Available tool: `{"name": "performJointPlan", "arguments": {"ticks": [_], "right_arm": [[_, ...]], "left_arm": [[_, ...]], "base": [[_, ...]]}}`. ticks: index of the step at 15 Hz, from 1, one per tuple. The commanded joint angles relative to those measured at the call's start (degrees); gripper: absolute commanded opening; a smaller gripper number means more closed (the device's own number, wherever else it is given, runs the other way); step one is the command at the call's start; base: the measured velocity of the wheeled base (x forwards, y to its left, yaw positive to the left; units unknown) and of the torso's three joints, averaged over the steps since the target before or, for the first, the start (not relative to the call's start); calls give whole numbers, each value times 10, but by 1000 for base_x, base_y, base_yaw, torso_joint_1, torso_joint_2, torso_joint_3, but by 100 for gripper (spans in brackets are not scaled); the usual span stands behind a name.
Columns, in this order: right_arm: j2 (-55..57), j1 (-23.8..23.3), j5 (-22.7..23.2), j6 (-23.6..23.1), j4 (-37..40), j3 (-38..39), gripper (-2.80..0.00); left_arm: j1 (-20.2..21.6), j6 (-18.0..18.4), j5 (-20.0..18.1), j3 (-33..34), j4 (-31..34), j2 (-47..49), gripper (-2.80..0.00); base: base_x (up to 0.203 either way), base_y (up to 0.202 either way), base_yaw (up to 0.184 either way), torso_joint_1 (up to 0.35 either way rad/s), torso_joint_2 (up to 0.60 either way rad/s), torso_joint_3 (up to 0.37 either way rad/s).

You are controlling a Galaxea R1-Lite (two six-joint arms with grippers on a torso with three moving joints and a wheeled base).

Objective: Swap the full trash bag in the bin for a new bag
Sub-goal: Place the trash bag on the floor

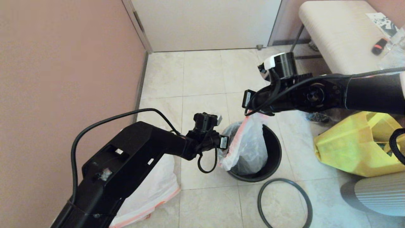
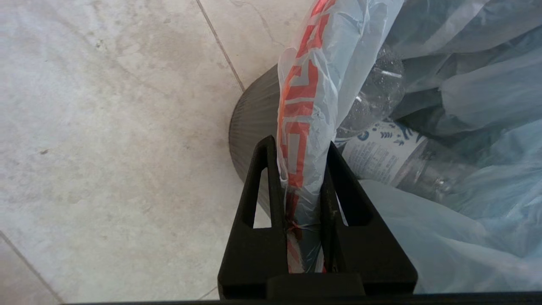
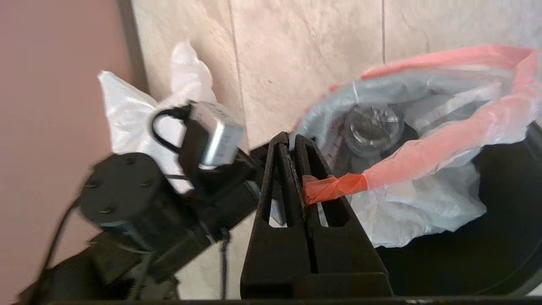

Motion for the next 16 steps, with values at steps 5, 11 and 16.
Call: {"name": "performJointPlan", "arguments": {"ticks": [5,11,16], "right_arm": [[-9,5,-1,-1,18,-1,-280],[-50,20,-14,-7,59,0,-280],[-105,46,-52,-41,80,-1,-280]], "left_arm": [[2,-45,19,7,-30,-28,0],[0,-56,30,193,-64,-177,0],[29,-54,67,474,-144,-283,-280]], "base": [[0,0,0,0,0,0],[0,0,0,0,0,0],[0,0,0,0,0,0]]}}
